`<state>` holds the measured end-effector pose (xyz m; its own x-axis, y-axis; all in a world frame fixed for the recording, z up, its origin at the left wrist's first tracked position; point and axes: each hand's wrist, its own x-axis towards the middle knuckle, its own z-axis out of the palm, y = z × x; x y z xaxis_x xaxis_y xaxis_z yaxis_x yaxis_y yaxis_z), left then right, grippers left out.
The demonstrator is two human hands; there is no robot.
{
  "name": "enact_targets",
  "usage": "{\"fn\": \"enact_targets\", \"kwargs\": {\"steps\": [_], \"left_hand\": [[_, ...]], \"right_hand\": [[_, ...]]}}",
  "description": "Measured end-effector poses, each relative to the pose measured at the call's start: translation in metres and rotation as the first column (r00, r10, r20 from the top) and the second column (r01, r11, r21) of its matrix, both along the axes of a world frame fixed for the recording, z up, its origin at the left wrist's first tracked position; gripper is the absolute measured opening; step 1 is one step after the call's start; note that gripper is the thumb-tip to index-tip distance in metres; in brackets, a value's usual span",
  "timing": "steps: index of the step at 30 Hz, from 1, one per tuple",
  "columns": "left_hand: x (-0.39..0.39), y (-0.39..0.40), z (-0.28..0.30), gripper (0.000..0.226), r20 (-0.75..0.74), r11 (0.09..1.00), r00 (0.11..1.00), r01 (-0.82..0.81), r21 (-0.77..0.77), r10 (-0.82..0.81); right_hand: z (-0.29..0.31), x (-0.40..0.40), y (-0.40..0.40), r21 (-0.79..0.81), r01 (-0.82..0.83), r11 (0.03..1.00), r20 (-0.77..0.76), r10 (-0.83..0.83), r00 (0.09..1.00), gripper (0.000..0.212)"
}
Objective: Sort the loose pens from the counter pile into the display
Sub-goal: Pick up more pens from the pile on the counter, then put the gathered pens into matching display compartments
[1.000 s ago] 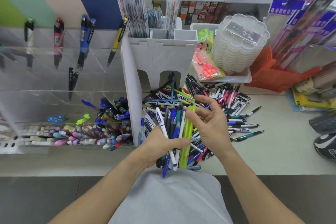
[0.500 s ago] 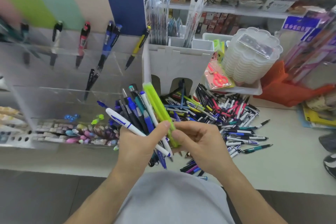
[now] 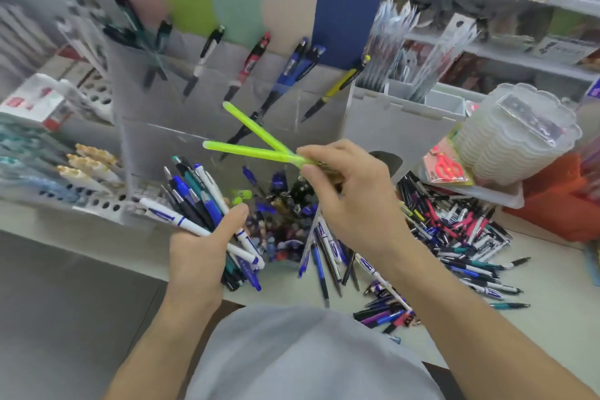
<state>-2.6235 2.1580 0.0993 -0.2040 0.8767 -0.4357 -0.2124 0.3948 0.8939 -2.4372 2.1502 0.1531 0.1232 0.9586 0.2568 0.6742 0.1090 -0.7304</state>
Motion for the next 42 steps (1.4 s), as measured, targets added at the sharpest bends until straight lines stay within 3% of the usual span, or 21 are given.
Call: {"fn": "enact_targets", "kwargs": {"steps": [2, 6, 11, 14, 19, 24, 26, 28, 31, 34, 36, 38, 42], "left_hand": [[-0.017, -0.001, -0.005, 0.032, -0.008, 0.998, 0.999, -0.043, -0.045, 0.043], [-0.041, -0.005, -0.01, 0.019, 0.014, 0.988, 0.992, -0.124, -0.092, 0.126], [-0.052, -0.002, -0.014, 0.017, 0.002, 0.985, 0.987, -0.16, -0.057, 0.16], [-0.05, -0.001, -0.011, 0.021, 0.039, 0.993, 0.992, -0.116, -0.037, 0.118], [-0.054, 0.003, -0.017, 0.023, 0.05, 0.997, 0.996, -0.069, -0.041, 0.071], [-0.053, 0.015, -0.022, 0.016, 0.003, 1.0, 1.0, 0.004, -0.007, -0.004], [-0.051, 0.019, -0.018, 0.012, -0.012, 0.999, 0.999, 0.046, 0.027, -0.045], [-0.051, 0.019, -0.012, 0.011, 0.018, 0.995, 0.996, 0.087, 0.056, -0.088], [-0.056, 0.016, -0.009, 0.032, 0.101, 0.97, 0.966, 0.234, 0.067, -0.24], [-0.051, 0.013, -0.005, 0.043, 0.221, 0.902, 0.875, 0.407, 0.144, -0.431], [-0.041, 0.01, -0.001, 0.052, 0.285, 0.843, 0.793, 0.502, 0.195, -0.538], [-0.032, 0.009, 0.002, 0.058, 0.315, 0.814, 0.75, 0.537, 0.222, -0.581], [-0.022, 0.007, 0.011, 0.022, 0.465, 0.814, 0.68, 0.549, 0.189, -0.567]], "right_hand": [[0.01, -0.012, 0.019, -0.115, -0.113, 0.987, 0.196, 0.134, 0.971, 0.021], [0.02, -0.033, 0.049, -0.452, -0.118, 0.884, 0.408, 0.323, 0.854, 0.023], [0.021, -0.058, 0.064, -0.431, -0.084, 0.899, 0.501, 0.315, 0.806, 0.019], [0.024, -0.062, 0.068, -0.424, -0.038, 0.905, 0.444, 0.244, 0.862, 0.012], [0.045, -0.051, 0.066, -0.344, 0.048, 0.938, 0.377, 0.092, 0.921, 0.018], [0.003, -0.083, 0.077, -0.448, -0.042, 0.893, 0.444, 0.263, 0.857, 0.021], [-0.011, -0.091, 0.074, -0.475, -0.133, 0.87, 0.396, 0.346, 0.851, 0.037], [-0.014, -0.088, 0.064, -0.386, -0.198, 0.901, 0.31, 0.329, 0.892, 0.047], [-0.013, -0.075, 0.044, -0.137, -0.189, 0.972, 0.085, 0.201, 0.976, 0.031], [-0.008, -0.064, 0.035, -0.257, -0.299, 0.919, -0.269, 0.229, 0.935, 0.045], [-0.008, -0.058, 0.033, -0.305, -0.356, 0.883, -0.297, 0.267, 0.917, 0.059], [-0.008, -0.05, 0.034, -0.304, -0.341, 0.89, -0.296, 0.252, 0.921, 0.054], [-0.007, -0.028, 0.031, -0.356, -0.388, 0.85, -0.455, 0.205, 0.866, 0.043]]}}
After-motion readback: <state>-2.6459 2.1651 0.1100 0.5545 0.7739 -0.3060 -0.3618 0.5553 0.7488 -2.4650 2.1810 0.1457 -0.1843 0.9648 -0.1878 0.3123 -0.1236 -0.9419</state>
